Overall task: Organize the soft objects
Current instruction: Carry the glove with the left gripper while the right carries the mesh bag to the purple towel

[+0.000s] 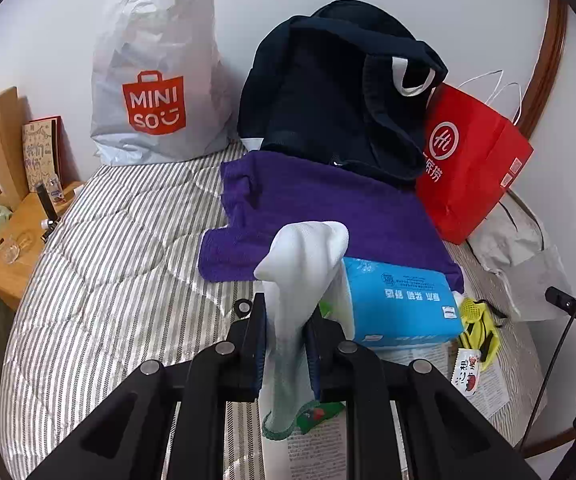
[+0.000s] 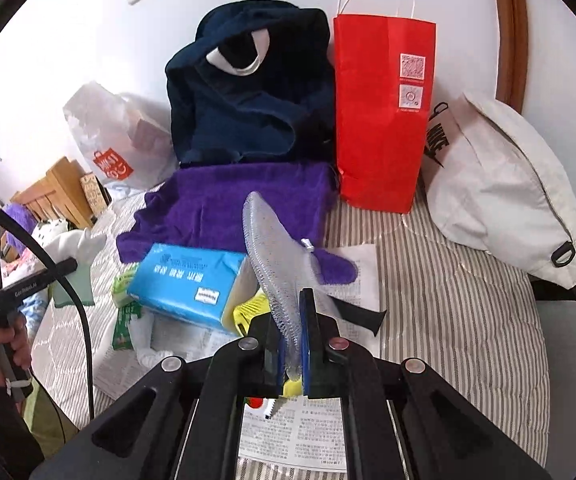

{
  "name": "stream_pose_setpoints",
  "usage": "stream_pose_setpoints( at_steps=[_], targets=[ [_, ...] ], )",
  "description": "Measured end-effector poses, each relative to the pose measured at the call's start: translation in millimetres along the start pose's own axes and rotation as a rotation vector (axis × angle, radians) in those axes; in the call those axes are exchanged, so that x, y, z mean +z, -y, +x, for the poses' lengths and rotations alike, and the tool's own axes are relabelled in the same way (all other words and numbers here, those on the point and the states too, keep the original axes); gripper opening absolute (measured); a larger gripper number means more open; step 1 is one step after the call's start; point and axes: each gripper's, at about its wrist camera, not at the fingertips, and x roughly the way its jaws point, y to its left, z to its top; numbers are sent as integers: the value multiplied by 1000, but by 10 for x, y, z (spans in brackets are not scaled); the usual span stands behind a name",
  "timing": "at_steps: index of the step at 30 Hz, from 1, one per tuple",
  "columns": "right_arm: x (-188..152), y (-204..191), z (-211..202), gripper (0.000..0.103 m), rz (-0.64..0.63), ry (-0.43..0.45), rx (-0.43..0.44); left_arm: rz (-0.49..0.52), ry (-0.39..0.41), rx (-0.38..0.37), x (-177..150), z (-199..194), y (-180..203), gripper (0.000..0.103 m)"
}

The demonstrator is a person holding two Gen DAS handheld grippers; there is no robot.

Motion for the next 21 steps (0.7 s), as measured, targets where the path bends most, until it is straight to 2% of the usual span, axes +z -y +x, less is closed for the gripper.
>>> stream_pose_setpoints(
  at_steps=[7, 21],
  targets=[
    [148, 29, 39, 6, 11, 17, 7, 13, 3, -3, 102, 7, 27, 17],
    [525, -81, 439, 5, 3, 4, 45, 48, -21, 4, 428, 220, 116, 17]
  ],
)
